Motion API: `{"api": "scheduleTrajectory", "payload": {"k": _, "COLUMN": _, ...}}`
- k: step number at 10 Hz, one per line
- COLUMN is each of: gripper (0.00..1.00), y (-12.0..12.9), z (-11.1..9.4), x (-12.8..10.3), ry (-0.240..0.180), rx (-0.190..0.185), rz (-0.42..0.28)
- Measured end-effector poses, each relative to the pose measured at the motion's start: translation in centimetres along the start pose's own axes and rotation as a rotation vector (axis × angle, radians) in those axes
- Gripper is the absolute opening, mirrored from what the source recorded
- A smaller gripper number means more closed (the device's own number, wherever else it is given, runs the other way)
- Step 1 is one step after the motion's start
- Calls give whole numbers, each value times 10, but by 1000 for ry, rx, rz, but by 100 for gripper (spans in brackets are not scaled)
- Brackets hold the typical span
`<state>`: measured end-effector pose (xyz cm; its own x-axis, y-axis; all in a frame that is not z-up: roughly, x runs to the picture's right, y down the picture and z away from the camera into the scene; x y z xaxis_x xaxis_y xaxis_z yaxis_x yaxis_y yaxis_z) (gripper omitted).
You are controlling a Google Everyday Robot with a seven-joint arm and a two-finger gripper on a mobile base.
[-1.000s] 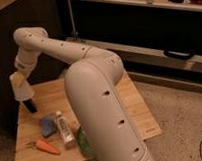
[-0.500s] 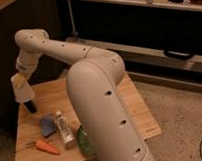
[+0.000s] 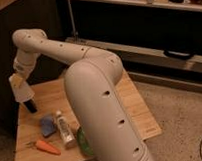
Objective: Place the ceramic cup over the eraser
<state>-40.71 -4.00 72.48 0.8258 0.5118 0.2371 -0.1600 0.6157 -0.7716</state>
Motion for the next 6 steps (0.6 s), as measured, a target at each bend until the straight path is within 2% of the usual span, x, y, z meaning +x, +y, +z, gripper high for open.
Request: {"api": "scheduleTrajectory", "payload": {"k": 6, "gripper": 75, "y": -2, "z": -3, "x": 10, "ry": -8, "rx": 10, "rz": 13}}
